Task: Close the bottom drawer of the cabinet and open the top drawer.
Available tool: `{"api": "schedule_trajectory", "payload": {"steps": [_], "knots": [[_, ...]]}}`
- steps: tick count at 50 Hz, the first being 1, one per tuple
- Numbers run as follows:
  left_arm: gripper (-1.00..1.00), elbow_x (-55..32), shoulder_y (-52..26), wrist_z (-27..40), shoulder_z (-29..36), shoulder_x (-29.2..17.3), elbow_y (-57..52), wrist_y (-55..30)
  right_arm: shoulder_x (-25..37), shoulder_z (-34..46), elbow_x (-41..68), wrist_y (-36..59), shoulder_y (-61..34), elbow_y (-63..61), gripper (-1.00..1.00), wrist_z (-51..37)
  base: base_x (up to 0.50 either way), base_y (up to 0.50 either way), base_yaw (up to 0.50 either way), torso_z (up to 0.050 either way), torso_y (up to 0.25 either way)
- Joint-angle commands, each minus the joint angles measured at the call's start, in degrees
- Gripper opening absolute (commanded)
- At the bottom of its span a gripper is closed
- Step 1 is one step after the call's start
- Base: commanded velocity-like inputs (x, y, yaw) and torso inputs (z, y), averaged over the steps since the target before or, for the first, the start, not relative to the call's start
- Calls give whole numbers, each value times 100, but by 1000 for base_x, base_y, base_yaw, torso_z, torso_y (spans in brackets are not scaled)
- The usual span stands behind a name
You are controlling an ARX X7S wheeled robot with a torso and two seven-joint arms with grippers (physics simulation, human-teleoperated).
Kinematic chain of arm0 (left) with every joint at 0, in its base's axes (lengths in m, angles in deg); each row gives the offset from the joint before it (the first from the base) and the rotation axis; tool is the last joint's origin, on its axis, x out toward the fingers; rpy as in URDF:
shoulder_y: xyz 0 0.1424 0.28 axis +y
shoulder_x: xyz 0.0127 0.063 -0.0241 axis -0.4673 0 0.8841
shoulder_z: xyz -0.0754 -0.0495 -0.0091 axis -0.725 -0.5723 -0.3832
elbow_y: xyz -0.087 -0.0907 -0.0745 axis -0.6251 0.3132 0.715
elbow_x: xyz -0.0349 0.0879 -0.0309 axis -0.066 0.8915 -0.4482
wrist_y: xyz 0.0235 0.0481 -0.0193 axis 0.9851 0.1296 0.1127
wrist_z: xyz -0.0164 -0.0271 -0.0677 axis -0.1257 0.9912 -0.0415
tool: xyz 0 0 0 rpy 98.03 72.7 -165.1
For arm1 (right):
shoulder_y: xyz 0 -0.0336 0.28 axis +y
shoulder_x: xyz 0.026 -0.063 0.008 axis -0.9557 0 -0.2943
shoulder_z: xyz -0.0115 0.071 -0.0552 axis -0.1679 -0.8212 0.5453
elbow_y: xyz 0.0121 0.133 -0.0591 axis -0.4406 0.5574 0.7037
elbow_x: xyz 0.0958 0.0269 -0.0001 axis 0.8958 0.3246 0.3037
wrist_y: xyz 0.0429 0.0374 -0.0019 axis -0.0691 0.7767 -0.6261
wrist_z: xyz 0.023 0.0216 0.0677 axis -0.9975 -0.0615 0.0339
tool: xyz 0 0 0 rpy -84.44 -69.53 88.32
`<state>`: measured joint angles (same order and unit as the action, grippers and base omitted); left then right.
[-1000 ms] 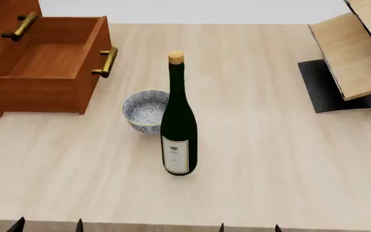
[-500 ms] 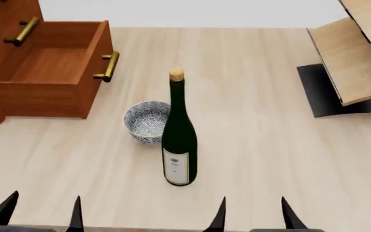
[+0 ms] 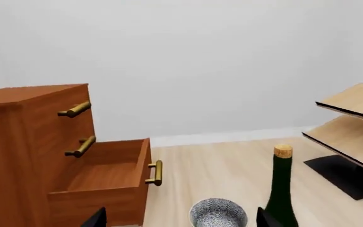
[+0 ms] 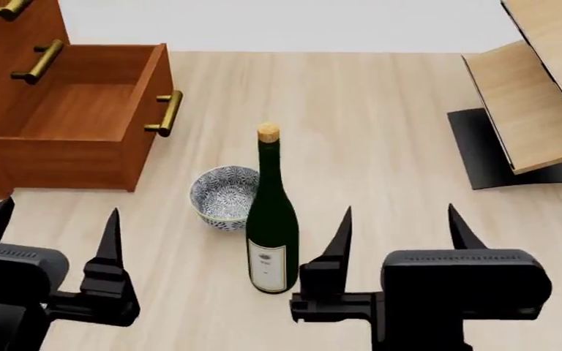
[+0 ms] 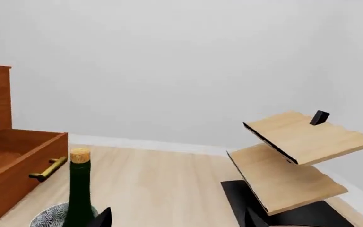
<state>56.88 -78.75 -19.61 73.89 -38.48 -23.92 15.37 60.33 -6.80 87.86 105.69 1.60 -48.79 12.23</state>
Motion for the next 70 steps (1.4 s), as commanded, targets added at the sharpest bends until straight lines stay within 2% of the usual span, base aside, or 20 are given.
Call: {"api": "schedule_trajectory", "payload": {"steps": [1, 4, 6, 18, 20, 24, 25, 26, 27, 31, 32, 38, 41, 42, 43, 45, 51, 53, 67, 70], "knots": [[100, -201, -632, 123, -109, 90, -201, -766, 41, -59, 162, 528, -467, -156, 100, 0, 0, 0, 0, 47, 82], [100, -282, -158, -17, -34, 71, 397, 477, 31, -16, 166, -127, -206, 538, 100, -59, 0, 0, 0, 48, 81], [100, -295, 183, -135, 20, 83, 1352, 1803, 0, -6, 225, -1068, 4, 1456, 100, -46, 0, 0, 0, 47, 83], [100, -429, 173, 1, 99, -28, 1389, 1859, 72, 52, 319, -1099, -3, 1484, 100, -136, 0, 0, 0, 42, 70], [100, -1040, 150, -98, -535, 105, 1387, 2121, 105, 39, 349, -1093, 31, 1320, 100, -137, 0, 0, 0, 0, 0], [100, -1269, -22, 285, -1395, 114, 1691, 2531, 120, 15, 419, -921, 45, 1098, 100, -165, 0, 0, 0, 0, 0], [100, -1462, -70, 431, -1732, 150, 1751, 2537, 134, 36, 414, -885, 57, 1044, 100, -171, 0, 0, 0, 0, 0], [100, -1941, -39, 598, -2591, 184, 1742, 3050, 113, 2, 475, -964, 118, 1083, 100, -161, 0, 0, 0, 0, 0], [100, -1950, -11, 707, -2869, 199, 1736, 3177, 119, 10, 471, -1003, 129, 1111, 100, -173, 0, 0, 0, 0, 0], [100, -2162, 42, 1146, -3199, 154, 1372, 3185, 108, -33, 558, -991, 126, 1199, 100, -176, 0, 0, 0, 0, 0], [100, -2126, 145, 1162, -3304, 292, 1568, 3696, 91, -99, 727, -949, 135, 1168, 100, -86, 0, 0, 0, 0, 0], [100, -2310, 366, 1821, -3610, 310, 1532, 4706, 166, -87, 663, -969, 136, 1105, 100, -199, 0, 0, 0, 0, 0], [100, -2460, 429, 2048, -3723, 239, 1244, 4838, 180, -112, 709, -989, 143, 1116, 100, -205, 0, 0, 0, 0, 0], [100, -2455, 556, 1983, -3726, 326, 1522, 5404, 180, -119, 714, -1028, 153, 1151, 100, -215, 0, 0, 0, 0, 0], [100, -2526, 548, 2171, -3760, 219, 1324, 5222, 186, -107, 705, -1053, 158, 1175, 100, -225, 0, 0, 0, 0, 0], [100, -2503, 639, 2199, -3815, 309, 1548, 5774, 191, -82, 687, -1126, 184, 1212, 100, -247, 0, 0, 0, 0, 0], [100, -2550, 650, 2617, -3762, 70, 1302, 5415, 234, 25, 548, -1169, 212, 1105, 100, -382, 0, 0, 0, 0, 0], [100, -2470, 709, 2451, -3704, 148, 1544, 5719, 242, 44, 544, -1151, 214, 1062, 100, -402, 0, 0, 0, 0, 0], [100, -2253, 779, 2557, -3457, -53, 1551, 5744, 308, 220, 503, -1194, 235, 1032, 100, -484, 0, 205, 0, 0, 0], [100, -2284, 775, 2734, -3425, -177, 1272, 5468, 323, 230, 506, -1207, 234, 1049, 100, -501, 0, 243, 0, 0, 0]]}}
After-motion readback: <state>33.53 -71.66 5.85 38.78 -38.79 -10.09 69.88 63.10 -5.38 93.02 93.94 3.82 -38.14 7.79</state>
